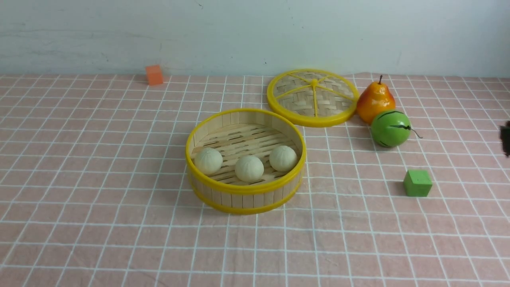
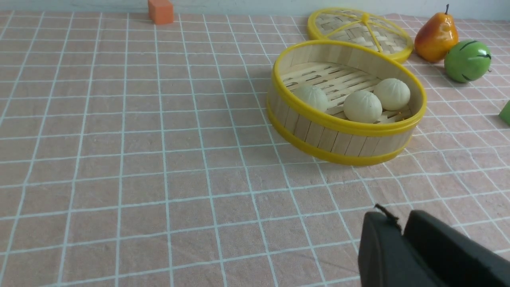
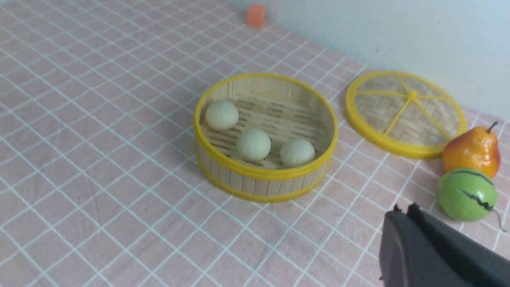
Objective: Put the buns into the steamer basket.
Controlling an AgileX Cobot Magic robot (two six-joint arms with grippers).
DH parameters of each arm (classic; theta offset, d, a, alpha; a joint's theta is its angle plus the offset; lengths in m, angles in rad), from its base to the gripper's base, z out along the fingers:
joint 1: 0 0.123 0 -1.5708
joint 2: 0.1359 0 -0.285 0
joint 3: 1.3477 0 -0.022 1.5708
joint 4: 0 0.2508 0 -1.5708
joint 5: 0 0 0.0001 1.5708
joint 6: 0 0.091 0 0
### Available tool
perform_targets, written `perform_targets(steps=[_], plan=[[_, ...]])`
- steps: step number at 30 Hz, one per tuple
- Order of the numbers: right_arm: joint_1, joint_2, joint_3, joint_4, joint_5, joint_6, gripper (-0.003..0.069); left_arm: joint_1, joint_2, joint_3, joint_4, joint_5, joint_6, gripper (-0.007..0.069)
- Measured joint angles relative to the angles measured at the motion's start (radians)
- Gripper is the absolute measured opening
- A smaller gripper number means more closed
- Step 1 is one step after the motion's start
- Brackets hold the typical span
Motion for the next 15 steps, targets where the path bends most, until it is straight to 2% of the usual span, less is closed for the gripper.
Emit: perform_targets(steps=[11, 15], plan=[[0.000, -0.175, 0.026, 0.000, 0.039, 0.000, -0.0003, 0.000, 0.000, 0.001, 0.000, 0.000, 0.000, 0.0089], [0.000, -0.201, 0.070, 0.003, -0.005, 0.000, -0.0002, 0.000, 0.000, 0.002, 0.000, 0.000, 0.000, 0.0092]])
